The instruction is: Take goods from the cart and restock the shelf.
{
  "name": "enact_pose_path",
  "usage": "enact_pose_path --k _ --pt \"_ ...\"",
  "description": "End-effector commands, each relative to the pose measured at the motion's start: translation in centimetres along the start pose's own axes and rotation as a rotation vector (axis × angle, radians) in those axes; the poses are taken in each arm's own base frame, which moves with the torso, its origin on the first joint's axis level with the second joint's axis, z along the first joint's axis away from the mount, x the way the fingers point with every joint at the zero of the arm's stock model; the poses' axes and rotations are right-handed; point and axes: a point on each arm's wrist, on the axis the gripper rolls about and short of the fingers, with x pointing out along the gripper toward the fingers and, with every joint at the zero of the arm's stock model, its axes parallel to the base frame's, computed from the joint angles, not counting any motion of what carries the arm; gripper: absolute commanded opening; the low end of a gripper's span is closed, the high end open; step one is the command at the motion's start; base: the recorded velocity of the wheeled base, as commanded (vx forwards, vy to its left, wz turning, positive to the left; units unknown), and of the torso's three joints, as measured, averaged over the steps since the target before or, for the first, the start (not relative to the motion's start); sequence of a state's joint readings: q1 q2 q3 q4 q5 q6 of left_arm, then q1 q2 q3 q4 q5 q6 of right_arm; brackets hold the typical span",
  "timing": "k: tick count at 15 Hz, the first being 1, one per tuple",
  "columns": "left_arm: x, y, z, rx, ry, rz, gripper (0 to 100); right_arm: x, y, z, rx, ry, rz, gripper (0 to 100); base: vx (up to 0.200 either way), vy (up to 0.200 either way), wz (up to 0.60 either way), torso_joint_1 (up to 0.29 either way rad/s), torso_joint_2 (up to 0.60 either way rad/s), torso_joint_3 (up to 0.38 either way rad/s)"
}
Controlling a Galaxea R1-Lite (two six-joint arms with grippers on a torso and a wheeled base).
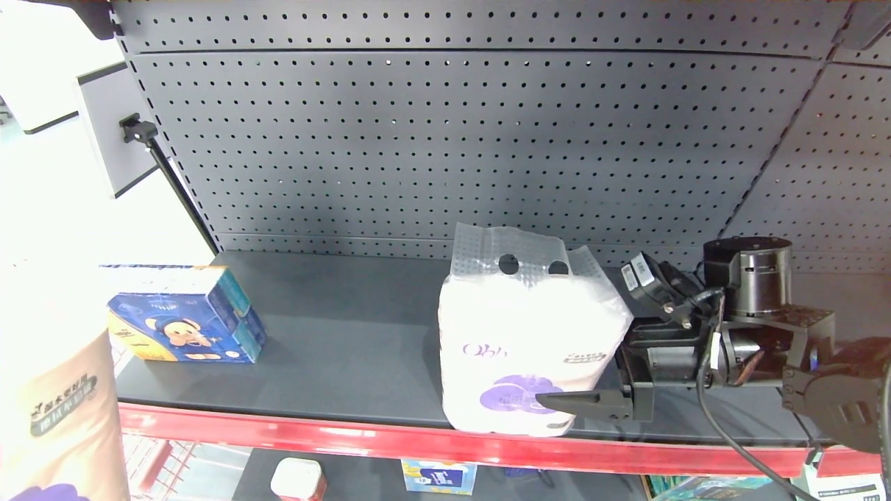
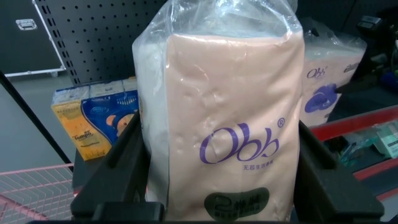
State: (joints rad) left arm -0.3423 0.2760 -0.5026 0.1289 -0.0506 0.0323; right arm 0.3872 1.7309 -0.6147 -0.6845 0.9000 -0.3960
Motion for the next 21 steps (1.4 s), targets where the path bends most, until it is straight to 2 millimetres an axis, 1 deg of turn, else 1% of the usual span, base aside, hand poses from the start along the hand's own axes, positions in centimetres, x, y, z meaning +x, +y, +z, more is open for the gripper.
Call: enact_pose_path --k 1,2,3,6,9,11,13,14,16,17,18,19,20,21 --pt "0.0 0.0 0.0 0.000 0.003 0.006 0 -1.3 1.0 0.6 -0.014 -0.016 -0.019 100 0.000 0.000 0.00 0.000 0.00 0.000" --pt "0.0 0.0 -0.2 -0.001 0.012 0.006 0 -1.9 1.5 0.8 -0.019 -0.020 -0.027 100 0.000 0.000 0.00 0.000 0.00 0.000" --pt "0.1 0.0 -0.3 0.001 0.022 0.029 0 -3.0 2.4 0.9 -0.023 -0.027 -0.043 100 0.000 0.000 0.00 0.000 0.00 0.000" --pt "0.0 0.0 -0.3 0.001 0.019 0.032 0 -4.7 3.7 1.1 -0.001 -0.040 -0.075 100 0.000 0.000 0.00 0.000 0.00 0.000" --pt "0.0 0.0 -0.3 0.001 0.016 0.033 0 -5.6 3.5 0.3 0.032 -0.027 -0.114 100 0.000 0.000 0.00 0.000 0.00 0.000" --pt "-0.2 0.0 -0.2 0.002 0.005 0.034 0 -5.7 3.3 0.1 0.041 -0.024 -0.124 100 0.000 0.000 0.00 0.000 0.00 0.000" --pt "-0.3 0.0 -0.1 0.004 -0.001 0.034 0 -6.4 3.0 0.0 0.048 -0.023 -0.157 100 0.000 0.000 0.00 0.000 0.00 0.000" --pt "-0.3 0.0 -0.1 0.004 0.001 0.034 0 -7.0 3.0 -0.2 0.054 -0.021 -0.182 100 0.000 0.000 0.00 0.000 0.00 0.000" --pt "-0.2 0.0 -0.3 0.003 0.010 0.038 0 -8.6 4.0 -0.4 0.054 -0.026 -0.240 100 0.000 0.000 0.00 0.000 0.00 0.000" --pt "-0.2 0.0 -0.4 0.003 0.012 0.049 0 -9.7 4.8 -0.4 0.045 -0.034 -0.283 100 0.000 0.000 0.00 0.000 0.00 0.000" --pt "-0.1 0.1 -0.4 0.005 0.018 0.081 0 -11.7 5.6 -0.1 0.029 -0.046 -0.388 100 0.000 0.000 0.00 0.000 0.00 0.000" --pt "-0.2 0.1 -0.4 0.005 0.018 0.090 0 -13.1 6.1 -0.2 0.052 -0.046 -0.491 100 0.000 0.000 0.00 0.000 0.00 0.000" --pt "-0.2 0.1 -0.4 0.005 0.018 0.090 0 -13.1 6.1 -0.2 0.052 -0.046 -0.491 100 0.000 0.000 0.00 0.000 0.00 0.000" --pt "-0.9 0.1 -1.1 0.007 0.070 0.088 0 -14.8 8.1 -0.6 0.147 -0.051 -0.719 100 0.000 0.000 0.00 0.000 0.00 0.000"
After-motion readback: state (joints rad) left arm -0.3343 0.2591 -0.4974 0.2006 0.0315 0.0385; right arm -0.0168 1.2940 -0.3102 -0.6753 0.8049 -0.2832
